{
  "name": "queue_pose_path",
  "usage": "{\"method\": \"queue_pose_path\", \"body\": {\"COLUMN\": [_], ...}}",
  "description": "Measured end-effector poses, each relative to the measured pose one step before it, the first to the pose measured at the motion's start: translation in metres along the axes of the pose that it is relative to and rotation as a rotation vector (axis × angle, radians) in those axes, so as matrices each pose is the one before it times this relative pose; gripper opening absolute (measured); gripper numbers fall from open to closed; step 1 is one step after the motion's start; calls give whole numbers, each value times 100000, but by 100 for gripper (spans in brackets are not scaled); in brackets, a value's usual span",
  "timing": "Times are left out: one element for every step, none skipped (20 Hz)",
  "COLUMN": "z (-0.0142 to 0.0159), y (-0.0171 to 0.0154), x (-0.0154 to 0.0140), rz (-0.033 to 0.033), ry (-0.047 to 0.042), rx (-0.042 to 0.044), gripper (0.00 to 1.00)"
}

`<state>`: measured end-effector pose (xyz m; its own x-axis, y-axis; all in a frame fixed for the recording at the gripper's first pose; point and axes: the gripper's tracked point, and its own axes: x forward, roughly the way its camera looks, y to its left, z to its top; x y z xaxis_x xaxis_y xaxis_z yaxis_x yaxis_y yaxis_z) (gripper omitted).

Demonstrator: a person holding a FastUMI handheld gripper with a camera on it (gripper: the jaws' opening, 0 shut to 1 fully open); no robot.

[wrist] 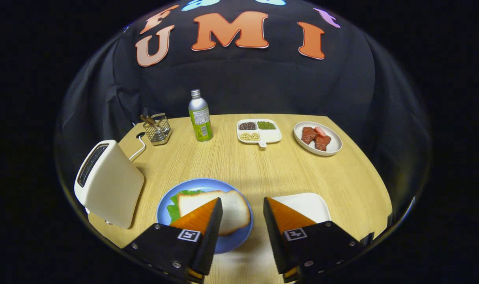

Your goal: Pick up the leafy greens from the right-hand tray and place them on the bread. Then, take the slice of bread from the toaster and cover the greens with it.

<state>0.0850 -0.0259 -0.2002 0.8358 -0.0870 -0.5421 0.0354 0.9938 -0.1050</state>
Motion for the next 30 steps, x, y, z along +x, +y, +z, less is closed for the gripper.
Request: {"method": "queue_pose_path", "body": {"z": [633, 716, 835, 618, 804, 739, 757, 700, 864, 653, 692, 819, 892, 913, 983, 884, 824, 787, 711, 535, 468, 285, 321, 300, 359, 120, 28, 62, 127, 51], "y": [-462, -374, -352, -293, -380, -270, -213, -354, -299, -203, -138, -189, -44, -96, -99, 1, 129, 209, 290, 117, 32, 100, 147, 106, 17, 1, 65, 55, 42, -38], "x": [-533, -603, -667, -557, -711, -736, -649, -783, -759, -665, -653, -768, -764, -621, -772, -636, -643, -650, -601, -532, -424, -345, -275, -257, -184, -82, -168, -119, -111, -27], "rz": [-1198, -941, -695, -910, -857, -468, -357, -454, -496, -307, -106, -366, -402, -570, -492, -364, -30, 387, 232, 57, -303, -68, 134, 68, -151, -302, 120, 15, 3, -202], "ry": [-1488, -1823, -1761, -1536, -1708, -1617, -1428, -1245, -1345, -805, -872, -1510, -1972, -2101, -2045, -1876, -1520, -1827, -1992, -1668, -1494, -980, -1204, -1294, -1264, -902, -192, -344, -415, -409], "rx": [-929, -412, -65, 160, 501, 657, 694, 480, -94, -400, -280, -43, -219, -378, -477, -273, 346, 1055, 1129, 619, 259, 452, 787, 594, 546, 569, 646, 675, 409, 13], "gripper": [68, 78, 82, 89, 92, 96, 98, 98, 98, 98, 98, 98, 98, 98, 98, 98, 98, 98, 98, 98, 98, 98, 98, 98, 98, 98, 98, 98, 98, 98]}}
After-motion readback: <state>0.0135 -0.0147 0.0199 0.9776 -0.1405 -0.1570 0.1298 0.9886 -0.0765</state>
